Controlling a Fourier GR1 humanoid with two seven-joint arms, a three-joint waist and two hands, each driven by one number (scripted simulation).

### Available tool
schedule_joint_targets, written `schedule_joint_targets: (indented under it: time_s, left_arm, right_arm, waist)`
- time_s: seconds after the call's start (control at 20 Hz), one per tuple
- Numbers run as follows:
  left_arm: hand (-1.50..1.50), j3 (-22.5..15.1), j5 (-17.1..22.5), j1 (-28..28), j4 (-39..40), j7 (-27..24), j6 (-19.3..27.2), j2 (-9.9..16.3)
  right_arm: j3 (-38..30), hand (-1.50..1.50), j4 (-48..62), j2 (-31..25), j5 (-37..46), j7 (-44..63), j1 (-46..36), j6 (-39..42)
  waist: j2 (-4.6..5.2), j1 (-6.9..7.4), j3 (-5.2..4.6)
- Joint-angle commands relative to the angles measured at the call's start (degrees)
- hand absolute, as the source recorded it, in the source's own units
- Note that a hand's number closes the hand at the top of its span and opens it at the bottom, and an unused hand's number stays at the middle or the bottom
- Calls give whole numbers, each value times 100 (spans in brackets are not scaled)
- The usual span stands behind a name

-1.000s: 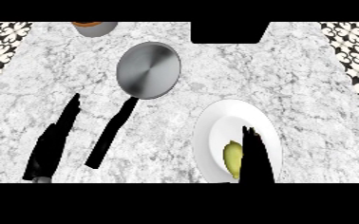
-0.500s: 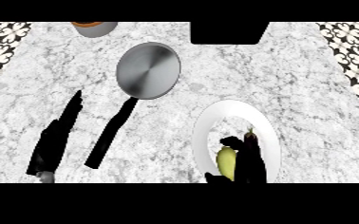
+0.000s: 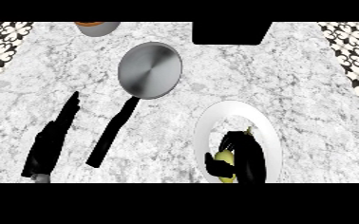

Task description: Pick the lemon from the plate and place it in the pan

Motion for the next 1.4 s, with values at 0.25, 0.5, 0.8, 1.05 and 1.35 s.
schedule_joint_targets:
  time_s: [0.25, 0.5, 0.8, 1.05, 1.35]
  left_arm:
    - [0, -83, -85, -20, -231, 246, 34, -104]
    - [0, 50, -109, -82, 67, -33, 46, -88]
    - [0, -39, -219, -150, -143, 250, 83, -160]
    - [0, 98, -96, -8, 143, -70, -43, -183]
    - [0, -114, -317, -372, -105, 311, -4, -285]
  right_arm:
    - [-544, 150, 485, -453, 223, 1834, -1916, 2538]
    - [-465, 150, -37, -1016, 1022, 1234, -2594, 2031]
    - [-124, 150, 67, -780, 1719, 738, -3452, 1537]
    - [-880, 150, 1084, -253, 1341, 389, -4895, 1475]
    - [-1041, 150, 3146, 144, 611, -15, -5899, 148]
  waist:
    - [36, 27, 39]
    - [21, -22, 38]
    - [37, 1, 45]
    - [57, 49, 41]
    - [116, 237, 45]
